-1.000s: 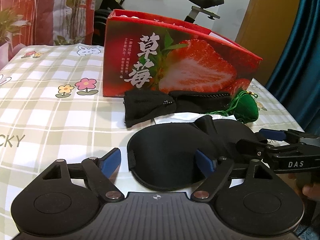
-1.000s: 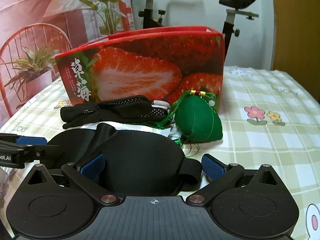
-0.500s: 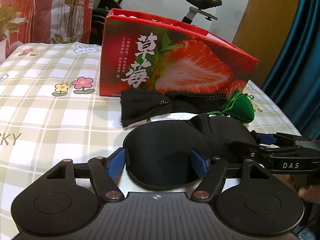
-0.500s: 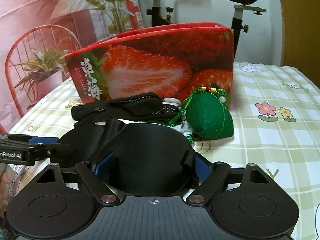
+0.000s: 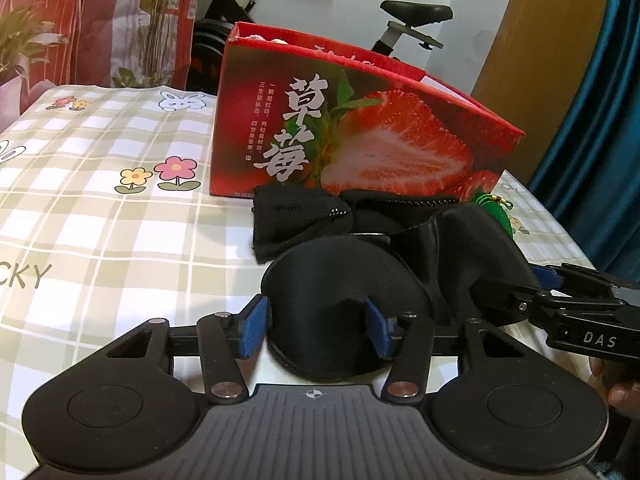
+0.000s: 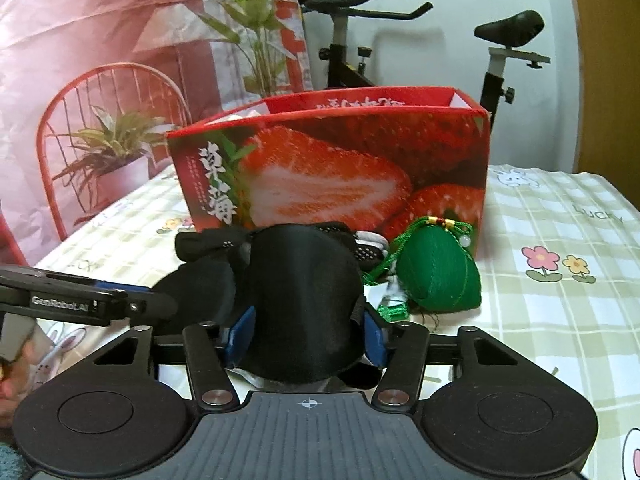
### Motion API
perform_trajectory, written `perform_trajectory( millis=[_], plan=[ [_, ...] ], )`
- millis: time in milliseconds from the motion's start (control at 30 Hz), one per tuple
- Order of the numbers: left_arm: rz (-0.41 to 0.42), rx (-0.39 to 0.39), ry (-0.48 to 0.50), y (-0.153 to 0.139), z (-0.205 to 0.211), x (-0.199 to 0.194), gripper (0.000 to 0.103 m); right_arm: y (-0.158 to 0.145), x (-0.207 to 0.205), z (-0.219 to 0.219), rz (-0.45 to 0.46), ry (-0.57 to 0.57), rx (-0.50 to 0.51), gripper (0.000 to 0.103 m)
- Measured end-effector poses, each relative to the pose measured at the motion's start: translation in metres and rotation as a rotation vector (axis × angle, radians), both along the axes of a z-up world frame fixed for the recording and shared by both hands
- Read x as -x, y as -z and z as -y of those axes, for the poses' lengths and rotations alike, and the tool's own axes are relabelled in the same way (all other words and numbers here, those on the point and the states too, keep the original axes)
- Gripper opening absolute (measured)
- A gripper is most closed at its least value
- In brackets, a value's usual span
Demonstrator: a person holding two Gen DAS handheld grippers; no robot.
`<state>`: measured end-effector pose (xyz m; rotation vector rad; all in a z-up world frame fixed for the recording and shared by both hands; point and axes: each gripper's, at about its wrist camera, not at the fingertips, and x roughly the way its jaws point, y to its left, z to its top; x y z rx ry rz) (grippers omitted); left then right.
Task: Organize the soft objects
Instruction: 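Close both grippers on the middle of the black eye mask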
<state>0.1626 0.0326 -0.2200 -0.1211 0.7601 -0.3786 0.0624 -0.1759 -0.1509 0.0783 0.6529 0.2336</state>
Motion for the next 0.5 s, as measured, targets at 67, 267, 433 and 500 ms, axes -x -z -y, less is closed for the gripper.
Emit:
perform_trajectory(
  millis=[67, 267, 433, 500],
  plan=[
    [-0.004, 0.002, -0.001, 0.0008, -0.0007, 0.0, 0.056, -0.0017, 0.0005, -0.0001, 0.005, -0.005, -0.005, 0.05],
    [-0.009, 0.005, 0.0, 0.002, -0.0014, -0.0003, 0.057, -0.0068, 0.0027, 0.0009, 0.026, 0.006, -0.018, 0.05],
    [-0.008, 0.003, 0.001, 0.0024, -0.0008, -0.0002, 0.057, -0.0093, 0.0039, 0.005, 0.025, 0.012, -0.06, 0.051],
    [-0.007, 0.001, 0.002, 0.0027, -0.0003, -0.0003, 0.057, -0.0103, 0.0045, 0.0063, 0.031, 0.017, -0.067, 0.051]
  ],
)
